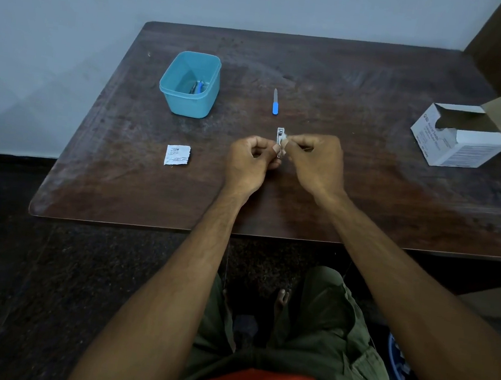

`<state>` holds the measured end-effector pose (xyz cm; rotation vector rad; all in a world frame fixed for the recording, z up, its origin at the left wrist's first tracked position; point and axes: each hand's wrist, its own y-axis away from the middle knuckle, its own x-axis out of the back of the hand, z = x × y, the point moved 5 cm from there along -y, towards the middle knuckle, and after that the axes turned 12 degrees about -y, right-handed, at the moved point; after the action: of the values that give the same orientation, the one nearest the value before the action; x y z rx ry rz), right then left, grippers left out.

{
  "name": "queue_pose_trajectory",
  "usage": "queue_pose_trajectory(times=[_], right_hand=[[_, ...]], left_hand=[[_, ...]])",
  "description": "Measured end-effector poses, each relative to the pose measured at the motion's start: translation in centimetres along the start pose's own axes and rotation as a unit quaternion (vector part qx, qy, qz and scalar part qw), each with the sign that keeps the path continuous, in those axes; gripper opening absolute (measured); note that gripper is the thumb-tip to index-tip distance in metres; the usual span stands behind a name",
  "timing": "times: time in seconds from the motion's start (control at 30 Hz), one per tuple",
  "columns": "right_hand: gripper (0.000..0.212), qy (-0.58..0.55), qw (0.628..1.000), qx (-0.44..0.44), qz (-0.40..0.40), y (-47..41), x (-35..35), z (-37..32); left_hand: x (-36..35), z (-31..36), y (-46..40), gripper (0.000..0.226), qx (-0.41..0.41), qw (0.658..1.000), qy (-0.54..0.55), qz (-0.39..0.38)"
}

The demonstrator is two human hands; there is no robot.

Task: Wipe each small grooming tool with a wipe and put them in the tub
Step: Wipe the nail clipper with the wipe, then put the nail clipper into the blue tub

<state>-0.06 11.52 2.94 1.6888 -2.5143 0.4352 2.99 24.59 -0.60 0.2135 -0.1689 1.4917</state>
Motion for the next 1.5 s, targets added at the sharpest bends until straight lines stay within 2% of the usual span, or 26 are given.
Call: queue_pose_trajectory(times=[0.07,0.23,0.4,0.53,0.67,0.77,0.83,0.9,1.0,1.1,1.23,1.37,1.5], right_hand=[[0.011,-0.004,1.000,0.000,0.012,-0.6,-0.1,-0.4],[0.010,0.051,0.998,0.005,-0.040,0.3,-0.6,0.0],[0.009,-0.044,0.996,-0.075,-0.010,0.2,0.1,0.7],[0.014,-0.082,0.993,-0.089,0.006,-0.3,0.0,0.1],[0.016,-0.107,0.991,-0.086,0.005,-1.0,-1.1,-1.0],[0.018,-0.124,0.989,-0.084,-0.004,-1.6,-2.3,-1.6],[0.022,-0.130,0.988,-0.081,-0.007,-1.9,-3.1,-1.7],[0.022,-0.126,0.989,-0.078,-0.014,-2.1,-3.7,-1.6],[0.021,-0.125,0.989,-0.076,-0.017,-2.3,-4.3,-1.2],[0.022,-0.114,0.990,-0.081,-0.019,-2.6,-4.7,-0.4],[0.018,-0.114,0.990,-0.085,-0.025,-2.9,-4.9,-0.1],[0.016,-0.110,0.990,-0.088,-0.027,-3.3,-5.1,0.1],[0.017,-0.105,0.990,-0.091,-0.028,-3.7,-5.0,0.6]], left_hand=[[0.0,-0.1,-0.1,0.011,0.004,1.000,-0.004,-0.001],[0.4,-0.3,-0.2,0.007,0.009,1.000,0.010,0.008],[0.2,-0.1,0.0,0.007,0.010,1.000,0.021,0.018],[0.9,0.1,-0.2,0.006,0.052,0.998,0.033,0.028],[2.8,1.1,-1.0,0.006,0.055,0.997,-0.013,0.052],[5.9,2.5,-2.9,0.012,0.026,0.986,-0.126,0.106],[8.5,3.8,-4.5,0.019,-0.002,0.970,-0.197,0.143],[11.0,5.4,-6.3,0.017,-0.009,0.945,-0.279,0.169],[14.1,7.4,-9.0,0.021,0.026,0.899,-0.395,0.186],[15.4,8.2,-10.8,0.019,0.034,0.856,-0.491,0.162],[14.8,8.2,-12.4,0.027,0.012,0.791,-0.599,0.121],[13.5,8.0,-13.6,0.031,-0.002,0.733,-0.674,0.092],[12.6,7.6,-14.3,0.037,0.002,0.704,-0.705,0.087]])
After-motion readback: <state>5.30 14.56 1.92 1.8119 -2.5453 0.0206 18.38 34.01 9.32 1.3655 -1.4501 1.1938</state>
